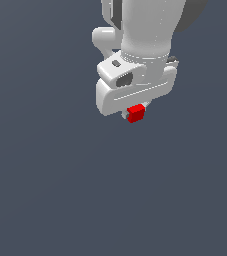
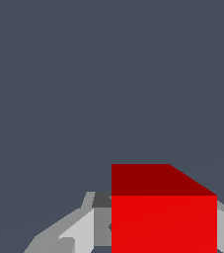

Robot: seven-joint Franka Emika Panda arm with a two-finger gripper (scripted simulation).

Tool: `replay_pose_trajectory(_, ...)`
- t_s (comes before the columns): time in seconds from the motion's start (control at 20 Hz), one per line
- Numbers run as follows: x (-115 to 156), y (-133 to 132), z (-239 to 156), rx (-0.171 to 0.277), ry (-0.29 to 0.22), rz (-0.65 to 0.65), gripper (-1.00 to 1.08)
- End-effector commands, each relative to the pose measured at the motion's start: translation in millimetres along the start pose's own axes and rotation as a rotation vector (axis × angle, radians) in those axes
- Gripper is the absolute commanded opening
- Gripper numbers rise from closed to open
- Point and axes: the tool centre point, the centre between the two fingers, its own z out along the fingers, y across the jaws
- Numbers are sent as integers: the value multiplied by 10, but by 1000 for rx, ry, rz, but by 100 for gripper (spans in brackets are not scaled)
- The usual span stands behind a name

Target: Pick up the red cube and move it to a goal position.

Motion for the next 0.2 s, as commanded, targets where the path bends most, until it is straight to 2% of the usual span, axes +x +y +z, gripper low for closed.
replay_pose_trajectory(0.0, 14, 4, -41, 0, 0, 0, -100)
replay_pose_trajectory(0.15, 20, 6, -49, 0, 0, 0, -100)
